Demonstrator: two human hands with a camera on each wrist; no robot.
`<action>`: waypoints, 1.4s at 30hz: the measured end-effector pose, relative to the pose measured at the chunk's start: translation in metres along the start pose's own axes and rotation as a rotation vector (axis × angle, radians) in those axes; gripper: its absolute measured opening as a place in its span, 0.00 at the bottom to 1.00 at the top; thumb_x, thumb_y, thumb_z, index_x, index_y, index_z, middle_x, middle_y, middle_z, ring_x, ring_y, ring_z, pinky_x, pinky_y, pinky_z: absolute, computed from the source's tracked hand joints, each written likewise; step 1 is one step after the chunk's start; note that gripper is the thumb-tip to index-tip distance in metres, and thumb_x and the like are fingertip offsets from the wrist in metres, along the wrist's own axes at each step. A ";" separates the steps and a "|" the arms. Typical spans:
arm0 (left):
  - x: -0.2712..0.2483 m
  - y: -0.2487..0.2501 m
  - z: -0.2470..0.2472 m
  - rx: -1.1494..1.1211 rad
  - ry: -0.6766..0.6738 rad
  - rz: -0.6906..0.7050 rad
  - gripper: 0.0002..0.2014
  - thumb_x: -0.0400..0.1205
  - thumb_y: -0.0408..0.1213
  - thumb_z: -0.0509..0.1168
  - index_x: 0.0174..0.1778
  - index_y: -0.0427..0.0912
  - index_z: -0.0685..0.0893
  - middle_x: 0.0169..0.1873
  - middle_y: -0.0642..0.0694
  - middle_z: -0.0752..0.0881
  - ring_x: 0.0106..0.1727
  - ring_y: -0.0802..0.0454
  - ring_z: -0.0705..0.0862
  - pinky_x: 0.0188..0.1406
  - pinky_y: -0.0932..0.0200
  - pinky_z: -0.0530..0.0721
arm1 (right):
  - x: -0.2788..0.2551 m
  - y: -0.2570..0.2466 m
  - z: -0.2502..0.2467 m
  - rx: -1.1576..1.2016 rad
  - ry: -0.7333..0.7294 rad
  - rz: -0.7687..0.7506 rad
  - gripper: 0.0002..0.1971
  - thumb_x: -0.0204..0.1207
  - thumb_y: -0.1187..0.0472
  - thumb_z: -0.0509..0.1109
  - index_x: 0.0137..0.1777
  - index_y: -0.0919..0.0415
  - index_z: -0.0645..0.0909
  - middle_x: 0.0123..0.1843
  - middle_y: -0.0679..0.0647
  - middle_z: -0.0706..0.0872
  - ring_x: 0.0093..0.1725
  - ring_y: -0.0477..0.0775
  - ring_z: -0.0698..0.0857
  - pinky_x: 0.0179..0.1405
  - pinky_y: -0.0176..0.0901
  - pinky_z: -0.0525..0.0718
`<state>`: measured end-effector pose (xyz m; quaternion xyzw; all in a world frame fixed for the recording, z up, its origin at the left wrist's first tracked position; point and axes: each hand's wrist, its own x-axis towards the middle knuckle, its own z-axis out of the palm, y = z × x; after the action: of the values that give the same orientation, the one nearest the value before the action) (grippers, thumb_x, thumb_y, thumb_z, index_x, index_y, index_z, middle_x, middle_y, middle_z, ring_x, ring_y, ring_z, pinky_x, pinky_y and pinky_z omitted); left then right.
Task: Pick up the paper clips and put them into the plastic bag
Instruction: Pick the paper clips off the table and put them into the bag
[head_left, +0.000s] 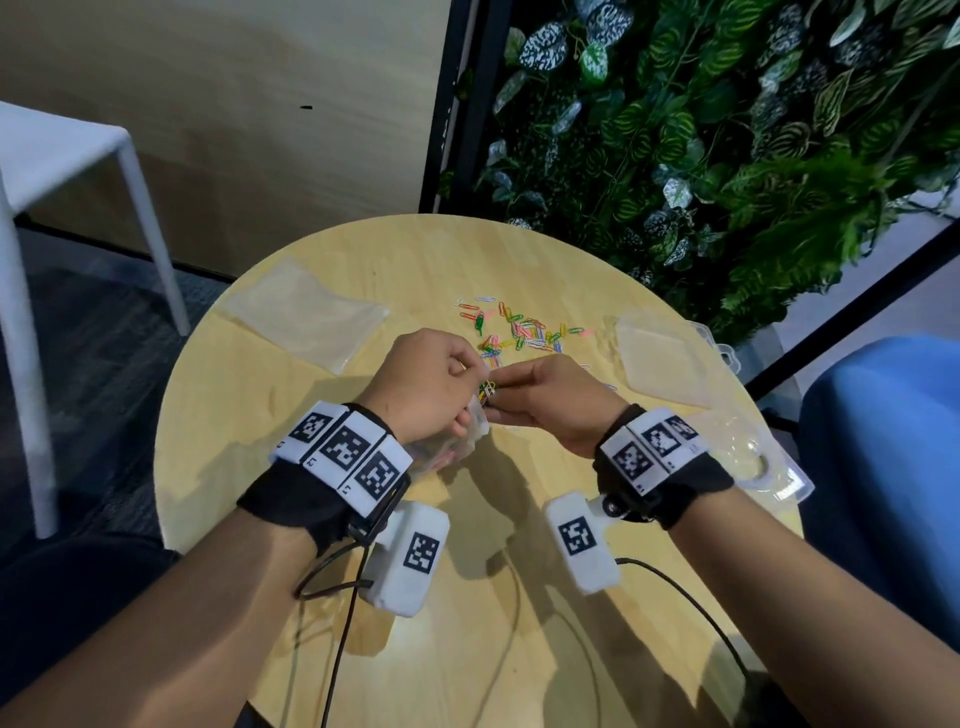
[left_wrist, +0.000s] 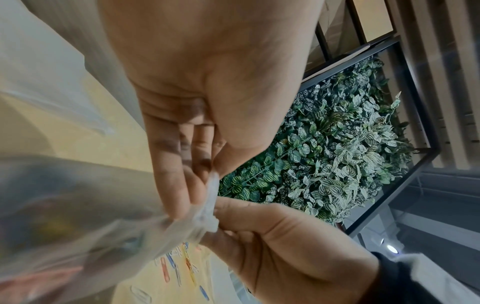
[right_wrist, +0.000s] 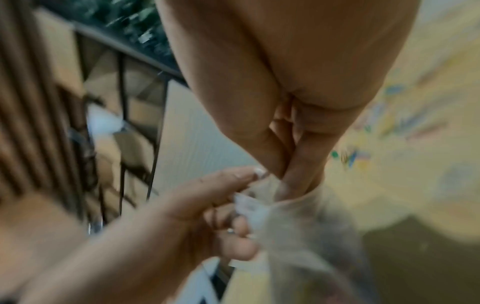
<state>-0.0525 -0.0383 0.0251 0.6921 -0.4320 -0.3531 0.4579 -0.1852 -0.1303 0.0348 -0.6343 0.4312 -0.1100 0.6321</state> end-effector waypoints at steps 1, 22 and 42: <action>0.000 0.000 0.002 -0.004 -0.006 0.002 0.08 0.85 0.33 0.68 0.40 0.42 0.87 0.28 0.41 0.87 0.27 0.45 0.90 0.29 0.49 0.93 | 0.000 0.000 -0.001 -0.215 0.054 -0.065 0.07 0.75 0.76 0.70 0.51 0.72 0.87 0.32 0.54 0.89 0.31 0.42 0.88 0.37 0.29 0.87; 0.004 0.005 -0.021 0.077 0.182 0.016 0.07 0.84 0.36 0.67 0.43 0.45 0.89 0.23 0.46 0.88 0.22 0.49 0.88 0.32 0.59 0.89 | 0.003 -0.008 -0.028 -0.327 -0.101 -0.414 0.18 0.78 0.80 0.59 0.57 0.68 0.88 0.52 0.60 0.91 0.54 0.53 0.88 0.59 0.45 0.86; 0.019 -0.006 -0.030 0.194 0.262 0.076 0.06 0.83 0.39 0.67 0.43 0.47 0.89 0.24 0.52 0.82 0.29 0.57 0.80 0.30 0.68 0.72 | 0.159 0.009 -0.065 -1.403 0.113 -0.045 0.16 0.82 0.61 0.59 0.68 0.59 0.75 0.59 0.61 0.85 0.51 0.63 0.83 0.46 0.50 0.80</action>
<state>-0.0166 -0.0449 0.0275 0.7564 -0.4265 -0.1992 0.4541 -0.1376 -0.2842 -0.0267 -0.8944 0.4192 0.1483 0.0478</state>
